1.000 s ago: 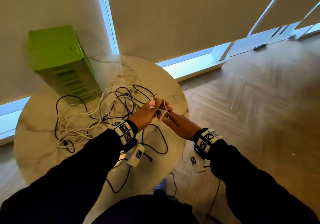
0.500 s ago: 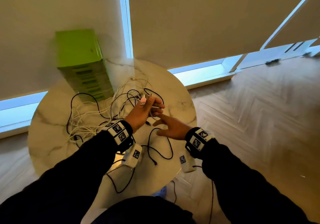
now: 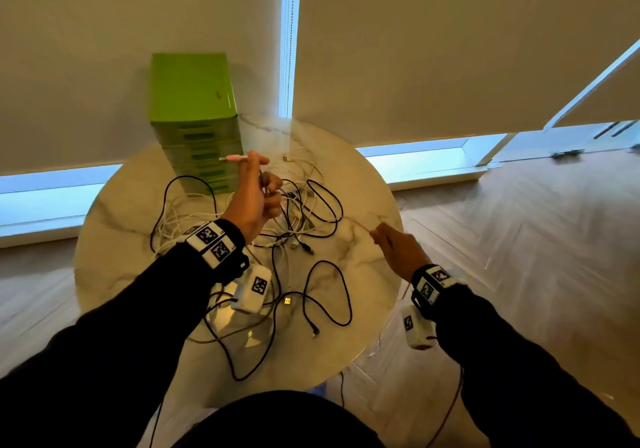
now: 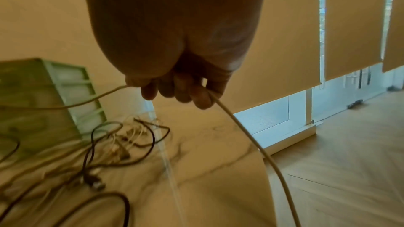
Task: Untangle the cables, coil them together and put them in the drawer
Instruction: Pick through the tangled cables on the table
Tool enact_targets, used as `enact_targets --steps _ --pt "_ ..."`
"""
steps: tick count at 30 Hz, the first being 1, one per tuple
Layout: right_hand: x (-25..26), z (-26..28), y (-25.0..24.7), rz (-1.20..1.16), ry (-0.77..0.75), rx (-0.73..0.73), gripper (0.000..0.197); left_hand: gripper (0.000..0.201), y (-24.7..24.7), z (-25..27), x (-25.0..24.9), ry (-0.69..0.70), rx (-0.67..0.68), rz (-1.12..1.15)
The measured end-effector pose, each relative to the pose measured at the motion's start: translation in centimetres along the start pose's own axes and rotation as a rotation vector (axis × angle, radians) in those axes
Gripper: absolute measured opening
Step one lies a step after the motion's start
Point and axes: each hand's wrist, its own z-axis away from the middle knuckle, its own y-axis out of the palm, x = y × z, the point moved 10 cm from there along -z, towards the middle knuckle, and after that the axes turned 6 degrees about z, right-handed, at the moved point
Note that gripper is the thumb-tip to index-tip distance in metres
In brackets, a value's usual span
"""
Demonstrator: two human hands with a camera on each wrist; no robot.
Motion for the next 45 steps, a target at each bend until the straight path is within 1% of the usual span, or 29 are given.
enact_targets --steps 1,2,4,5,6,7,10,12,14,16,17,20,22,24,25,26,28,29,30,32,34,36,38,41,43,45 --pt "-0.2 0.4 1.7 0.05 -0.006 0.107 0.029 0.032 -0.3 -0.1 -0.5 0.024 -0.028 0.024" --pt "-0.2 1.0 4.1 0.112 -0.021 0.256 0.03 0.032 -0.5 -0.1 -0.8 0.038 -0.053 0.035" --pt "0.1 3.2 8.7 0.254 -0.039 0.576 0.033 0.031 -0.9 -0.2 -0.8 0.031 -0.08 0.004" --pt "-0.1 4.3 10.5 0.306 -0.021 0.688 0.035 0.031 -0.9 -0.3 -0.5 0.022 -0.073 -0.025" --pt "-0.3 5.0 11.9 0.343 0.002 0.756 0.036 0.029 -1.0 -0.2 -0.1 0.013 -0.059 -0.053" --pt "-0.4 5.3 12.7 0.379 0.014 0.786 0.038 0.028 -1.1 -0.2 0.4 0.002 -0.05 -0.082" --pt "-0.2 4.8 13.9 0.484 0.025 0.829 0.045 0.031 -1.9 0.1 1.7 -0.042 -0.079 -0.156" --pt "0.4 3.7 13.7 0.515 -0.005 0.86 0.046 0.032 -2.4 0.1 1.8 -0.042 -0.104 -0.185" --pt "1.7 1.6 12.5 0.479 -0.071 0.851 0.045 0.035 -2.8 -0.2 1.4 -0.018 -0.139 -0.233" --pt "3.8 -0.9 10.8 0.378 -0.14 0.789 0.041 0.033 -3.3 -0.5 1.1 0.008 -0.17 -0.262" --pt "4.9 -2.5 10.0 0.325 -0.167 0.747 0.038 0.031 -3.3 -0.8 1.2 0.013 -0.17 -0.26" --pt "8.0 -7.0 8.2 0.214 -0.232 0.572 0.03 0.028 -2.9 -1.3 2.1 -0.006 -0.117 -0.265" --pt "9.4 -9.6 8.6 0.178 -0.266 0.523 0.028 0.029 -2.9 -1.6 2.8 -0.012 -0.1 -0.303" --pt "10.5 -11.8 9.8 0.152 -0.285 0.506 0.023 0.03 -3.4 -1.7 3.6 -0.012 -0.11 -0.358" --pt "10.8 -12.8 10.1 0.133 -0.289 0.471 0.019 0.03 -3.6 -1.6 4.0 -0.013 -0.117 -0.382" --pt "11.2 -13.8 10.1 0.113 -0.292 0.409 0.017 0.031 -4.0 -1.5 4.3 -0.017 -0.127 -0.405" --pt "11.9 -16.0 9.3 0.037 -0.272 0.235 0.012 0.033 -4.9 -1.5 5.1 -0.032 -0.152 -0.438" --pt "12.4 -16.9 9.3 -0.009 -0.274 0.185 0.014 0.033 -5.4 -1.4 5.4 -0.04 -0.165 -0.447" --pt "12.9 -17.7 9.4 -0.045 -0.291 0.169 0.021 0.034 -5.6 -1.3 5.7 -0.044 -0.171 -0.453" --pt "14.7 -19.2 10.4 -0.077 -0.373 0.225 0.041 0.034 -6.1 -1.1 6.1 -0.047 -0.186 -0.464" --pt "16.7 -20.3 11.5 -0.041 -0.463 0.314 0.051 0.036 -6.5 -1.1 6.4 -0.046 -0.204 -0.478" --pt "17.9 -21.5 12.7 0.096 -0.463 0.404 0.051 0.039 -6.8 -1.0 6.6 -0.048 -0.219 -0.479" --pt "18.6 -22.6 13.5 0.281 -0.438 0.427 0.051 0.041 -7.3 -1.0 6.6 -0.054 -0.238 -0.467" --pt "19.2 -23.2 13.7 0.529 -0.504 0.353 0.041 0.04 -8.1 -0.9 6.5 -0.062 -0.265 -0.459" --pt "19.6 -23.1 12.9 0.554 -0.549 0.253 0.031 0.036 -8.7 -0.8 6.2 -0.054 -0.275 -0.46" --pt "20.4 -23.0 10.2 0.512 -0.578 0.087 0.024 0.034 -9.3 -0.8 5.8 -0.046 -0.292 -0.453"
